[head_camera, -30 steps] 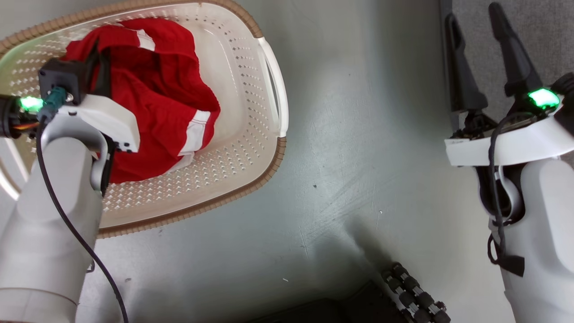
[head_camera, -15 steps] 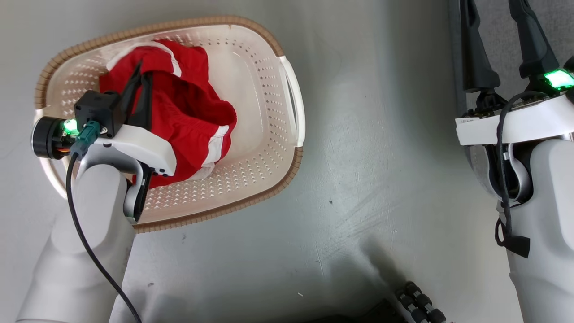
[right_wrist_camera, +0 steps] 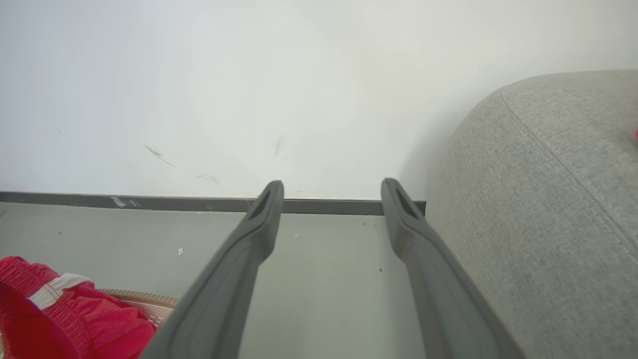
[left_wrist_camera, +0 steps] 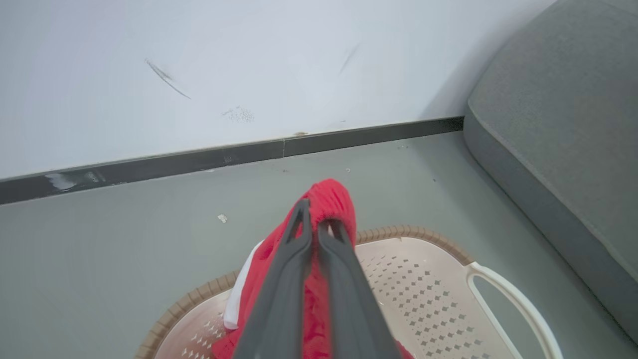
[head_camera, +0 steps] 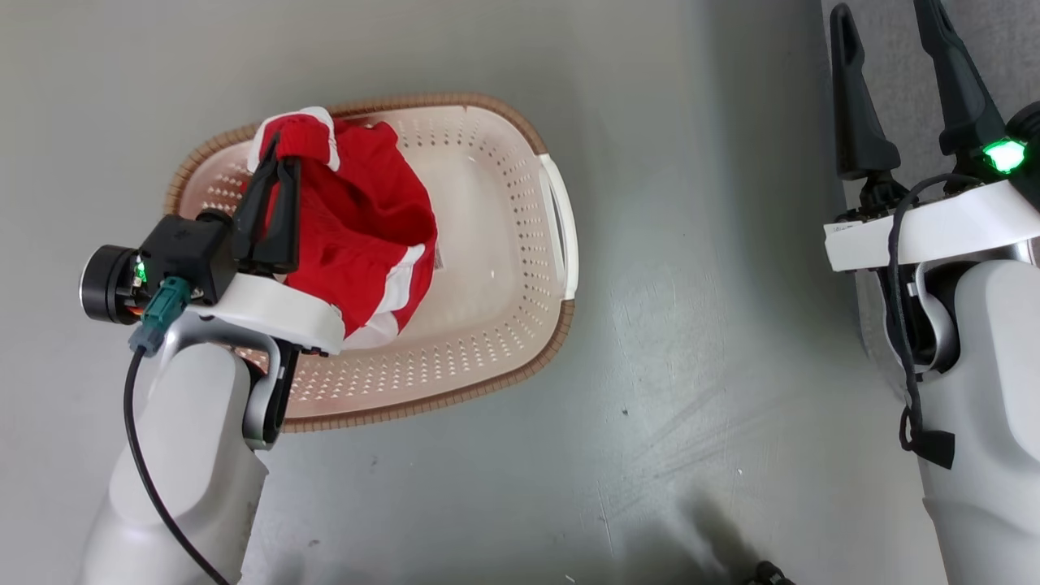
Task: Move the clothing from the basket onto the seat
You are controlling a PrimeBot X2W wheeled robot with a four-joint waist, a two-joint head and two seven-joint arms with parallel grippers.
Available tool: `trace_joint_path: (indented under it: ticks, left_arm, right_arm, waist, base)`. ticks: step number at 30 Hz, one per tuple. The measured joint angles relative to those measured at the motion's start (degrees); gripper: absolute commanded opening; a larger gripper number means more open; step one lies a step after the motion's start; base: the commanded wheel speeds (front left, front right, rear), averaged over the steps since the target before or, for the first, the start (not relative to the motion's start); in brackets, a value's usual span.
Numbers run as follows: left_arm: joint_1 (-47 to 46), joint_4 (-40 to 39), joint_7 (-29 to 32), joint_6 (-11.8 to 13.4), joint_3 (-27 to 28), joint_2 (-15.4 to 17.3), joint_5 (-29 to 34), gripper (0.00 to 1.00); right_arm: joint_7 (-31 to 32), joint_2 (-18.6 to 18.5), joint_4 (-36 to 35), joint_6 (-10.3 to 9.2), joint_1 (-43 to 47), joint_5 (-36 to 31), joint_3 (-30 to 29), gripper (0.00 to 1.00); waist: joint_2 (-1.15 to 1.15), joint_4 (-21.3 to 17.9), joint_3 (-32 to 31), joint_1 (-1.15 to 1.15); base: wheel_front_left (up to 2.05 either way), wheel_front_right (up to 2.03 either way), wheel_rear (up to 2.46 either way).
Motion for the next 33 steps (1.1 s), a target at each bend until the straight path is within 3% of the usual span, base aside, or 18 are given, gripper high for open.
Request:
trace_joint_path:
  ticks: [22,33]
  left_arm:
    - [12.2,-14.5,0.0,-3.5,0.2,-1.5,-0.5,0.0]
    - [17.0,-17.1,0.0,-5.6,-3.2,-1.4,-0.4,0.0]
  right_arm:
    - [0.0,-0.9,2.2,0.0,9.8,-2.1,0.1,1.0]
    - [0.0,-1.9,2.6,0.0,14.1,-2.0,7.5,1.0]
  waist:
    - [0.0,4.4,-17.8,0.0]
    - [0.0,6.1,-27.0,0.0]
  base:
    - [0.0,0.0,0.0]
    - [0.0,0.0,0.0]
